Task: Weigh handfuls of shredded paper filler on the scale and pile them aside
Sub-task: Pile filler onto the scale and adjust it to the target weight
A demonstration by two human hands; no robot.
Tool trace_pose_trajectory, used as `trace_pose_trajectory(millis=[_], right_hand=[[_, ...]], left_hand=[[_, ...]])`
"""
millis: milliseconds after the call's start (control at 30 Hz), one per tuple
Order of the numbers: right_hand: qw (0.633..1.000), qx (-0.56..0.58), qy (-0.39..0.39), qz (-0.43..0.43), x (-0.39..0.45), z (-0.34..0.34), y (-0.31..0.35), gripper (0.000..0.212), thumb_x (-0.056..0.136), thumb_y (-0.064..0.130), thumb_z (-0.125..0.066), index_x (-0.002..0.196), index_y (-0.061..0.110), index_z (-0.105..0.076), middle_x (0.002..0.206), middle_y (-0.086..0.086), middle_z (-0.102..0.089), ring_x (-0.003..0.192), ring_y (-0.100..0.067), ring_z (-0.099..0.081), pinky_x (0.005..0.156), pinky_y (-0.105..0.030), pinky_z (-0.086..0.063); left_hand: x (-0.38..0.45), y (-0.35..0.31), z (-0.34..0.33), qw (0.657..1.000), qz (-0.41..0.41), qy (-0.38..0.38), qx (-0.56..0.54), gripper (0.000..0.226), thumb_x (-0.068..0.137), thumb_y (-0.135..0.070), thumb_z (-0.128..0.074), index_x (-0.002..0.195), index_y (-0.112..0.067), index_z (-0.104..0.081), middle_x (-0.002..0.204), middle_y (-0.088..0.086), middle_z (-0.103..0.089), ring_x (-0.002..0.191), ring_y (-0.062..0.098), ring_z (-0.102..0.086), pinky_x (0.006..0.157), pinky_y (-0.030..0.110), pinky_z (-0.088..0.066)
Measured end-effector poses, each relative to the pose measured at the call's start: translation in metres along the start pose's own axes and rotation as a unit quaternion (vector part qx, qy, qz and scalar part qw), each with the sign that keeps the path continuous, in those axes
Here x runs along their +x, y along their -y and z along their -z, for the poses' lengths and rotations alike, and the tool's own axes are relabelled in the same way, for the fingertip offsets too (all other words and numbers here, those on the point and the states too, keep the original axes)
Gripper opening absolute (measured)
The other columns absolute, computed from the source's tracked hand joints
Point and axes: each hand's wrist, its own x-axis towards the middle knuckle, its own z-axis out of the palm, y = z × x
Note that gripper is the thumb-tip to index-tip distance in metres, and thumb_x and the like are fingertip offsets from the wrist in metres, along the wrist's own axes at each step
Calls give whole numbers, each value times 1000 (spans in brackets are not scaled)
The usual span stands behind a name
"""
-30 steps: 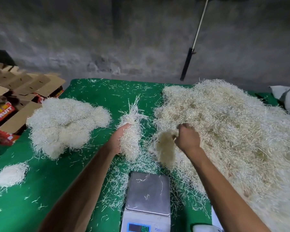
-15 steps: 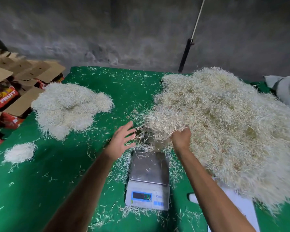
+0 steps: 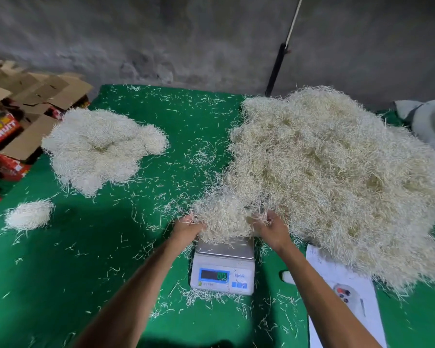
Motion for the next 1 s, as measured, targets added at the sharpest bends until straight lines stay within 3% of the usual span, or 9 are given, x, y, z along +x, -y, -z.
trace_pose_trajectory(millis=[67,167,267,300,367,467,667,867,1000], right_hand=[[999,-29,-16,-19,-6,3,-22,78,96,61,-56,150,7,-39,150,-18,-50,126,-34,-58,107,-52,-48],[996,5,-63,-56,-24,-5,-59,71,100,64,-40,145,9,-47,147,-17,-54,124,-31,-59,106,-51,-49],[996,-69,-60,-24,-55,-31,-107,59,107,51,-31,148,10,-47,153,-16,-48,138,-31,-49,116,-45,-38],[992,-119,-47,8,-66,-41,-125,55,108,46,-32,146,10,-49,158,-15,-43,141,-28,-46,118,-42,-35],[966,-249,-29,65,-86,-62,-156,52,108,26,-39,157,9,-36,170,-10,-17,155,-24,-23,127,-38,-19],[942,-326,-37,72,-99,-80,-172,72,100,13,-46,163,8,-10,170,-8,1,158,-25,5,128,-39,1],[933,-347,-43,83,-98,-80,-176,65,104,16,-42,162,7,-13,170,-10,-2,158,-26,4,127,-40,4],[930,-354,-40,87,-100,-77,-177,66,100,30,-15,162,8,-13,170,-8,-1,158,-24,4,128,-37,3],[932,-349,-35,85,-100,-78,-174,65,101,28,-20,162,7,-16,171,-8,-4,158,-23,0,129,-39,-4]], left_hand=[[-2,16,10,1000,-17,21,0,71,83,-43,-78,142,-13,-51,113,18,-67,88,20,-63,81,28,-57],[-6,46,27,986,-64,104,-109,58,92,-48,-62,141,-19,-53,146,12,-52,127,24,-54,107,45,-48],[-9,106,29,994,-69,-31,78,80,89,-75,-43,140,-15,-53,140,11,-57,121,18,-58,97,38,-51],[-11,138,24,971,-68,-67,217,78,95,-69,-39,149,-14,-44,155,12,-44,137,22,-47,110,44,-42],[-20,192,14,907,-88,-76,404,70,105,-54,-28,162,-21,-4,170,4,6,156,22,3,127,48,-3],[-32,214,0,902,-80,-87,415,66,106,-51,-16,157,-27,18,162,-2,31,150,19,29,121,46,19],[-35,207,-4,894,-70,-94,432,66,108,-47,-19,157,-23,17,163,0,28,151,20,25,120,45,19],[-35,208,-2,893,-63,-85,437,66,107,-50,-17,157,-25,18,163,-2,28,151,18,26,123,47,16],[-36,206,-2,896,-52,-78,434,66,107,-49,-15,157,-26,19,164,-3,29,150,16,29,124,48,12]])
